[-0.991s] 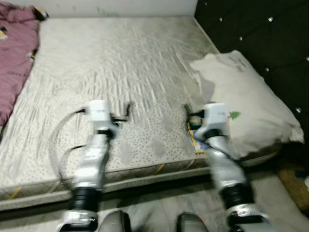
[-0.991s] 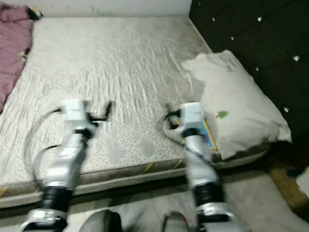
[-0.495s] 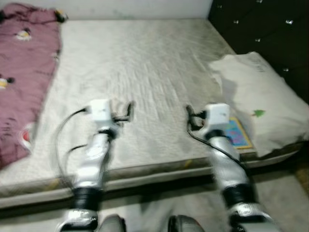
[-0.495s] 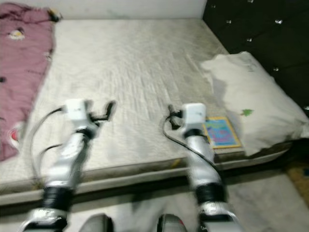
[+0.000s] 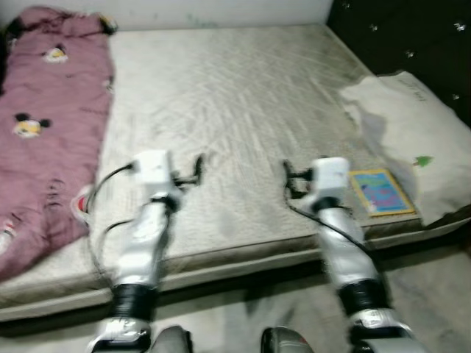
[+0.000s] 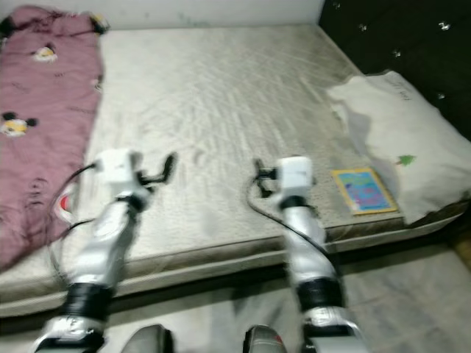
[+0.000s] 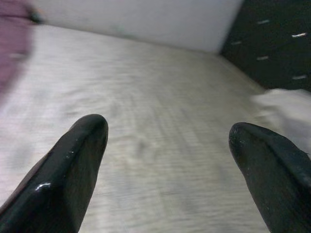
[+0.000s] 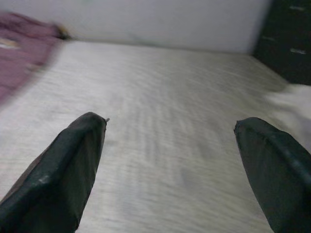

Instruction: Clean up the room

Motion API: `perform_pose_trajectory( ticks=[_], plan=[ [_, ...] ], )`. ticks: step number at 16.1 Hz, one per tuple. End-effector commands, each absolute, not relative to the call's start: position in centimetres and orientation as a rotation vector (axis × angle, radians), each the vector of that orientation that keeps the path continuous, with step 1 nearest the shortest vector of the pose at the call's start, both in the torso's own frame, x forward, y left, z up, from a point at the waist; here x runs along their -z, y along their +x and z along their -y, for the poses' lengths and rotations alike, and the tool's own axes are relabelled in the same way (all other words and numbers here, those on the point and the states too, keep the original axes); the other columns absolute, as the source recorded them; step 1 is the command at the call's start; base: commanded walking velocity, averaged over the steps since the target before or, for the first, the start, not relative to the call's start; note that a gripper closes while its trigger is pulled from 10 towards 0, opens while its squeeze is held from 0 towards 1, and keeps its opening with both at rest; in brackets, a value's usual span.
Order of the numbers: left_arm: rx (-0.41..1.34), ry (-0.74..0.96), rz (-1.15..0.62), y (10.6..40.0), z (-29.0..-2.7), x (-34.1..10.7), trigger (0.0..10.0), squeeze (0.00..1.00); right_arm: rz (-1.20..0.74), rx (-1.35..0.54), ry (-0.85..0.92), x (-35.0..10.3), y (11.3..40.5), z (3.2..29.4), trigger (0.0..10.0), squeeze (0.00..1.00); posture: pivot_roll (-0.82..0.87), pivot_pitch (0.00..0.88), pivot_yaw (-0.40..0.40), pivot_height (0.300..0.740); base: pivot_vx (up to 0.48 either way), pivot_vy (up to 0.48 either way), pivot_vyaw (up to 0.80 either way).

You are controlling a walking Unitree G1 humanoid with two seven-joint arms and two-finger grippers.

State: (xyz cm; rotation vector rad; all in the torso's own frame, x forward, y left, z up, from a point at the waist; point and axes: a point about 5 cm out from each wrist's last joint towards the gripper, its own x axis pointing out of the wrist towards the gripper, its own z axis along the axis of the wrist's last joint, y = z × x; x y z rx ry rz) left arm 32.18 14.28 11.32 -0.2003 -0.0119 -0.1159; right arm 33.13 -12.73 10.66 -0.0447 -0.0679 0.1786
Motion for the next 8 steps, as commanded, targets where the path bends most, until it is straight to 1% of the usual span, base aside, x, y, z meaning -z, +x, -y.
perform_pose_trajectory(
  ticks=[1,8],
  plan=[
    [0.149,-0.216,0.012,32.20,-13.21,-11.43,10.0,0.00,0.058,-0.151,-0.060,-10.46,33.11,13.92,10.0,0.00,-0.02,0.105,-0.016,0.740,0.000,0.480,0.00],
    [0.145,-0.217,0.009,32.15,-13.13,-11.40,10.0,0.00,0.049,-0.153,-0.064,-10.28,33.07,13.78,10.0,0.00,-0.03,0.119,-0.018,0.740,0.000,0.480,0.00]
  ],
)
